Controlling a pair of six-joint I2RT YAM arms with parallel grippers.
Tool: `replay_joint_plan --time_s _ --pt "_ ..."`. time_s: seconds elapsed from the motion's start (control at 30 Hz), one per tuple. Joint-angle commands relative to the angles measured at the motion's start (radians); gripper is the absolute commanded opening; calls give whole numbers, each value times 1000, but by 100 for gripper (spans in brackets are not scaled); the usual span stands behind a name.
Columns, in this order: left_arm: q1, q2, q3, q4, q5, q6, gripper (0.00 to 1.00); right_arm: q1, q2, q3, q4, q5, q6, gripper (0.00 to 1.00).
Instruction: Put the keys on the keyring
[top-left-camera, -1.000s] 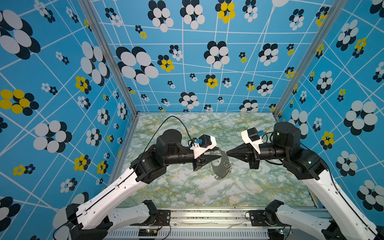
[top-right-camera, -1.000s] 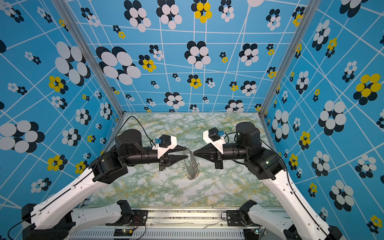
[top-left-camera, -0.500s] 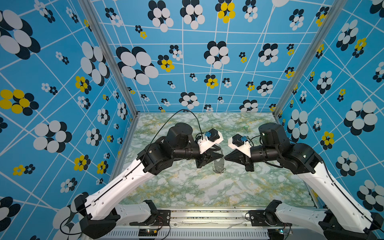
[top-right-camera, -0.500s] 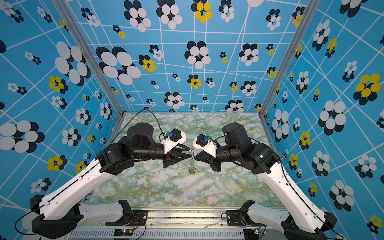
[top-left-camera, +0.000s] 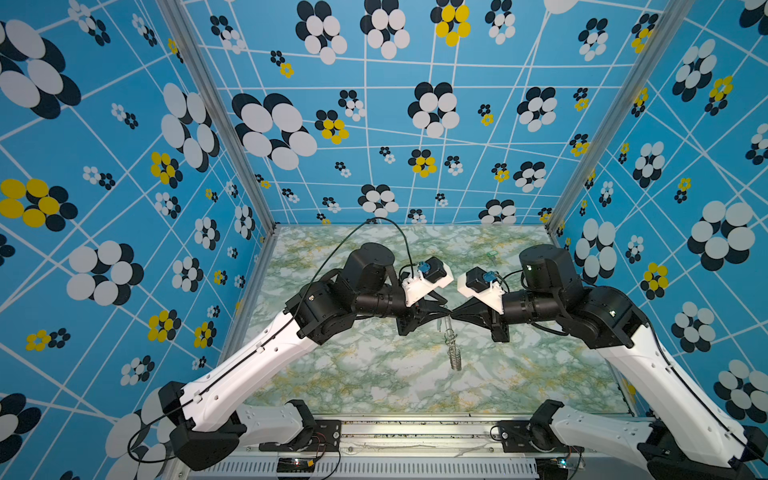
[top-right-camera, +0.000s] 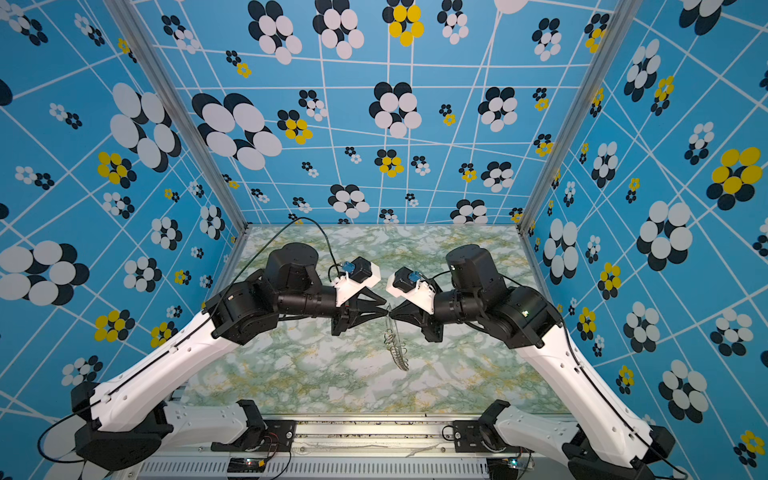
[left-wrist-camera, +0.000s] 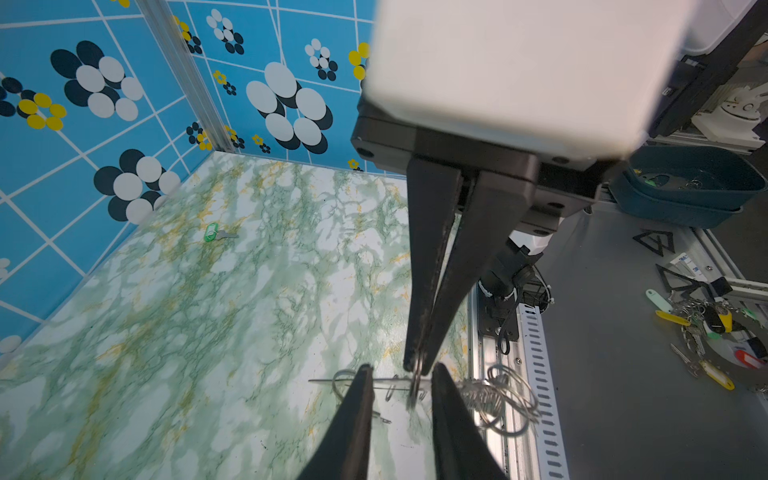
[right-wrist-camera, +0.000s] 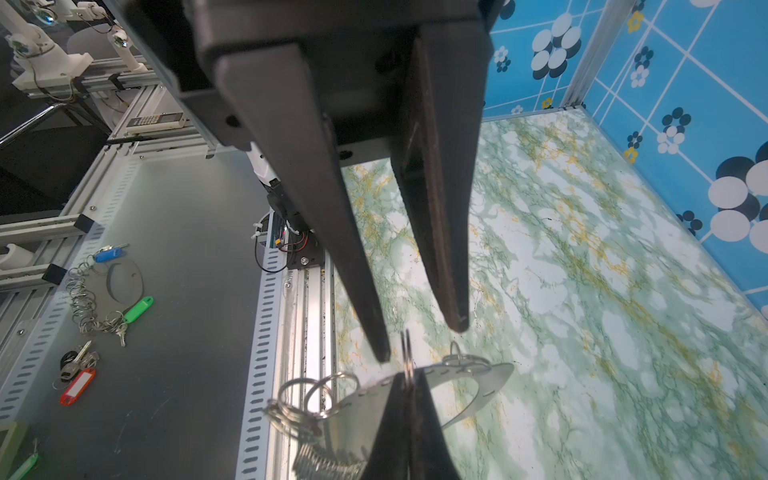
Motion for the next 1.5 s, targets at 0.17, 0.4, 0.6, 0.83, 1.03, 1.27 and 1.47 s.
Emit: replay_joint_plan --time_s 0.17,0.4,0.6,0.83,1.03,1.27,1.47 --pt "-7 15 25 -10 22 -12 21 8 -27 22 40 -4 -12 0" --pt "-12 20 21 -2 36 -18 12 8 -31 13 63 -9 -1 0" --pt "-21 20 21 -8 35 -3 0 7 -35 2 91 -30 15 0" --pt "-23 -30 -34 56 29 52 0 8 -58 -18 95 -2 17 7" --pt "-23 -190 -235 327 -6 117 0 -11 -151 -65 75 182 24 49" --pt "-21 -202 -238 347 46 136 0 -30 -163 -83 107 131 57 58" --pt "-22 -222 -276 428 67 111 0 -36 -164 -107 165 91 83 59"
